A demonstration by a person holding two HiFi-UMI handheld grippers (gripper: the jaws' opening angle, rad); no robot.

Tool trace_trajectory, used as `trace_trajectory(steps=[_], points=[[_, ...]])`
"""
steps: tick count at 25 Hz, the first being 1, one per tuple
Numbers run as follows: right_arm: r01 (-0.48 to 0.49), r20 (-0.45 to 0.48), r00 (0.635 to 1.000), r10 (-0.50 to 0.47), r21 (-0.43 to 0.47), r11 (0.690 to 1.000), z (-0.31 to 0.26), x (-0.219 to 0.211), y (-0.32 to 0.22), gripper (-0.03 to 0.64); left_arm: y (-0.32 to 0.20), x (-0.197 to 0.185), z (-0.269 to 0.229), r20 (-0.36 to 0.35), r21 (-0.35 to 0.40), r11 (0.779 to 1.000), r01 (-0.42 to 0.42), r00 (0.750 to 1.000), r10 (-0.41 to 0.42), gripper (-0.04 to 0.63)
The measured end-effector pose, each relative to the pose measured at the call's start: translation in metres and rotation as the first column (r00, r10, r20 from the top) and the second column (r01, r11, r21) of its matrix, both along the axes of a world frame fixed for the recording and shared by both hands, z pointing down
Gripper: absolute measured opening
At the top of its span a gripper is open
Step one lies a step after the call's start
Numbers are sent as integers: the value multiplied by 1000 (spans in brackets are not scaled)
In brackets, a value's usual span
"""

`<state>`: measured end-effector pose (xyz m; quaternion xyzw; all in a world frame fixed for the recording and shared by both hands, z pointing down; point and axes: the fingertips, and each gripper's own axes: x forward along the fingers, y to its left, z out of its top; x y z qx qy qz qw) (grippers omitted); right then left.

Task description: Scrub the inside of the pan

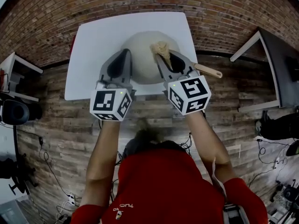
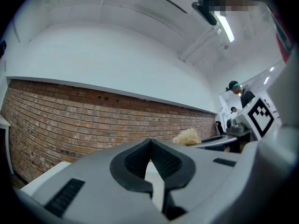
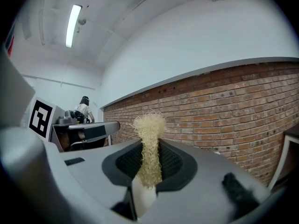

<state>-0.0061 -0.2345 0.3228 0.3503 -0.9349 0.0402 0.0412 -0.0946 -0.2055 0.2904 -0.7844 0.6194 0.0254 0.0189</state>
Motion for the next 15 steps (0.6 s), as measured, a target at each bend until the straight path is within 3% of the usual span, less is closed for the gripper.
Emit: trace_trajectory(steps=[15], points=[[-81, -94, 992, 78, -32, 996, 24, -60, -86, 86, -97, -57, 35, 13, -28, 997, -75, 997, 75, 14]])
